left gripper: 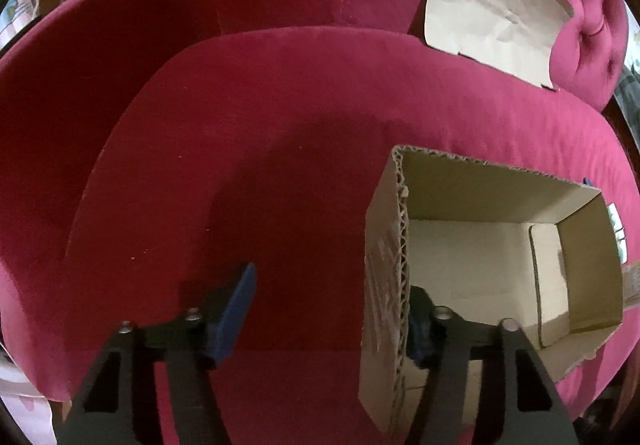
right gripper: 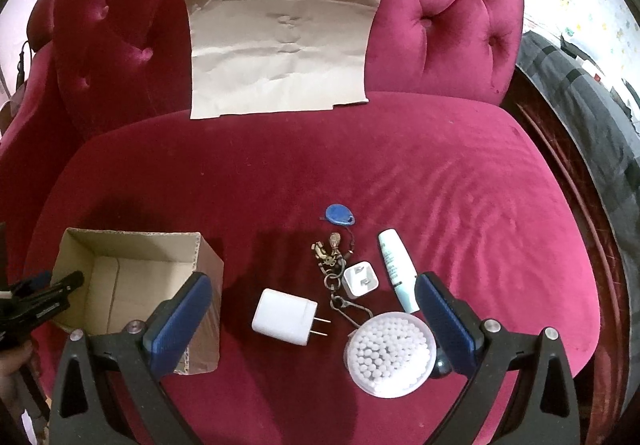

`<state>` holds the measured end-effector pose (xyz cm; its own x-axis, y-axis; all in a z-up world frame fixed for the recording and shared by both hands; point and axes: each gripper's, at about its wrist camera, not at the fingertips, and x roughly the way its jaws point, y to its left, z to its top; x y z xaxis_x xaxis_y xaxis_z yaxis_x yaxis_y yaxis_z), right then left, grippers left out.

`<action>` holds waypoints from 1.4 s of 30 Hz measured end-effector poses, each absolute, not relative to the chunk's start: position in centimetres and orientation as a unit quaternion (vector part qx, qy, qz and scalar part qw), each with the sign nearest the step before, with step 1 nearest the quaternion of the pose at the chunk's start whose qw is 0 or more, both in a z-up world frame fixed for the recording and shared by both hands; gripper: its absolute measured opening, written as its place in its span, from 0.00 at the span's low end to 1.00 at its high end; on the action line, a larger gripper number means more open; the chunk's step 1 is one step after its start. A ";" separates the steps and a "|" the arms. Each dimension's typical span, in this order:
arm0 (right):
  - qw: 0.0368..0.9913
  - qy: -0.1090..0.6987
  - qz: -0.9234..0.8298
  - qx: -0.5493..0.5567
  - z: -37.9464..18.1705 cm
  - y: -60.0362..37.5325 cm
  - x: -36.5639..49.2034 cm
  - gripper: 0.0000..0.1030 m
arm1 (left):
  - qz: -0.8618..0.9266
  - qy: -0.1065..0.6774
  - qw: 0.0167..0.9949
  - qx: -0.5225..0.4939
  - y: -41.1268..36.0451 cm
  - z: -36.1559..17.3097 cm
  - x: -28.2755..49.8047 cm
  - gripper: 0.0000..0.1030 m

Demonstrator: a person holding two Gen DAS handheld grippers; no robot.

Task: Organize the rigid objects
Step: 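Move the left gripper to the cardboard box and grasp its side wall, then grasp the round cotton-swab tub with the right gripper while the left gripper holds the box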

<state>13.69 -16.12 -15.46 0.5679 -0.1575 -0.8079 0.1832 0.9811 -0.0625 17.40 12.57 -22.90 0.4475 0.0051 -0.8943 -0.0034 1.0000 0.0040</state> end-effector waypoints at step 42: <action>0.848 0.519 -0.103 -0.018 -20.3 -21.3 11.5 1.00 | -0.048 0.535 0.844 0.000 10.7 -24.3 17.8 0.03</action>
<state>11.53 -21.30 -20.35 0.4405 -0.1940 -0.8765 0.1558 0.9781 -0.1382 17.76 10.74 -24.31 0.4237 -0.0819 -0.9021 0.0812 0.9953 -0.0522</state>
